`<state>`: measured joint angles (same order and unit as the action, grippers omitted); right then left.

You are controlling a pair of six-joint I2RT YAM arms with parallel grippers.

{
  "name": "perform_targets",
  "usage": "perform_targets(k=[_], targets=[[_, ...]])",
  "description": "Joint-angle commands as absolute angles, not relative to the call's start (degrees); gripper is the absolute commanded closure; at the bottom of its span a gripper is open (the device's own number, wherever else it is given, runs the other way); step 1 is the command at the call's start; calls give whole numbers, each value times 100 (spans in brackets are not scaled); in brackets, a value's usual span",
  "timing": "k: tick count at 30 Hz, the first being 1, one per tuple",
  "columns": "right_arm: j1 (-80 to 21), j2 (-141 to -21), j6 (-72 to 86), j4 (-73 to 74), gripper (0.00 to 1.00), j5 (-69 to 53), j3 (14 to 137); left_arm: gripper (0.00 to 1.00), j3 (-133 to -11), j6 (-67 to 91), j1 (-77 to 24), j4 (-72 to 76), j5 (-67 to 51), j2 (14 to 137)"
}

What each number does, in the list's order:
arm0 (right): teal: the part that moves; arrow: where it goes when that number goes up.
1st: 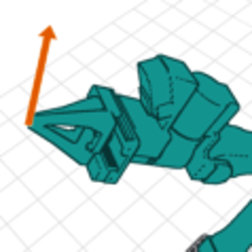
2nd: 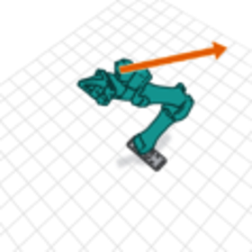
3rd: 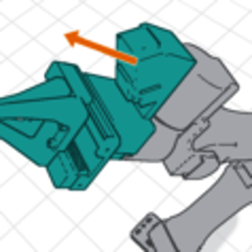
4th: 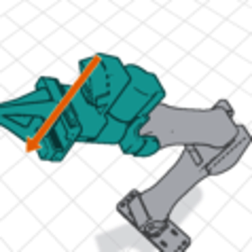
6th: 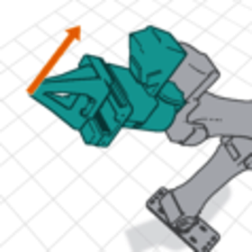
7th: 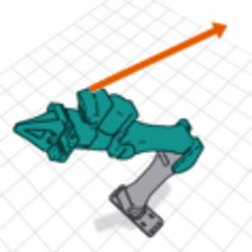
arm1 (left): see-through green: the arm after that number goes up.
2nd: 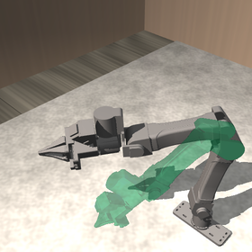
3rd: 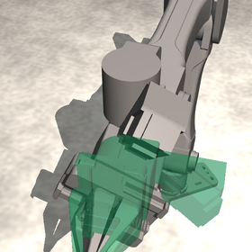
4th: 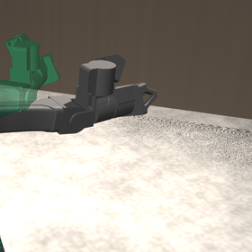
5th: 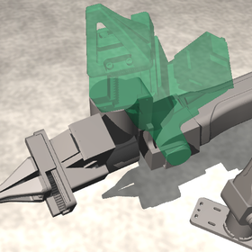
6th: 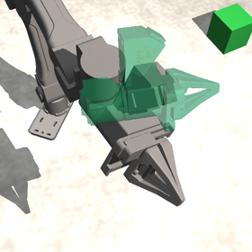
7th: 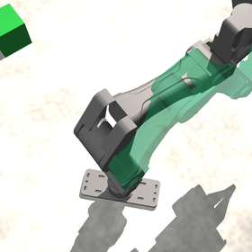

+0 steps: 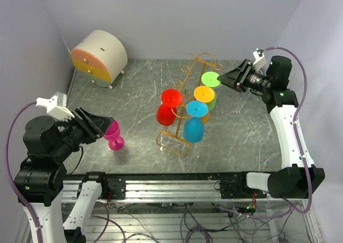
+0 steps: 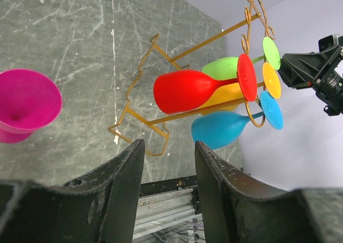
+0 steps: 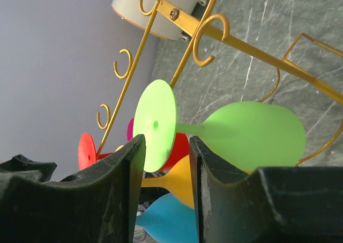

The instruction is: Take the wine glass off the wine glass rack

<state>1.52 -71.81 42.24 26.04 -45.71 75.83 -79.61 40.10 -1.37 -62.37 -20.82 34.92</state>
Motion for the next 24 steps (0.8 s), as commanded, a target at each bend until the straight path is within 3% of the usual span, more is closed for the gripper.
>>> perform_targets(k=[1,15,24], targets=[[131,-7230,4315,2217,62,-4563,7550,47,-7838,4014,-88,-6160,-2202,3420],[-14,-7364,4325,2066,76,-4623,7469,48,-7743,3968,-88,-6223,-2117,3361],[-30,-7198,4511,1987,99,-4466,7413,48,-7776,3964,-88,-6233,-2084,3383]])
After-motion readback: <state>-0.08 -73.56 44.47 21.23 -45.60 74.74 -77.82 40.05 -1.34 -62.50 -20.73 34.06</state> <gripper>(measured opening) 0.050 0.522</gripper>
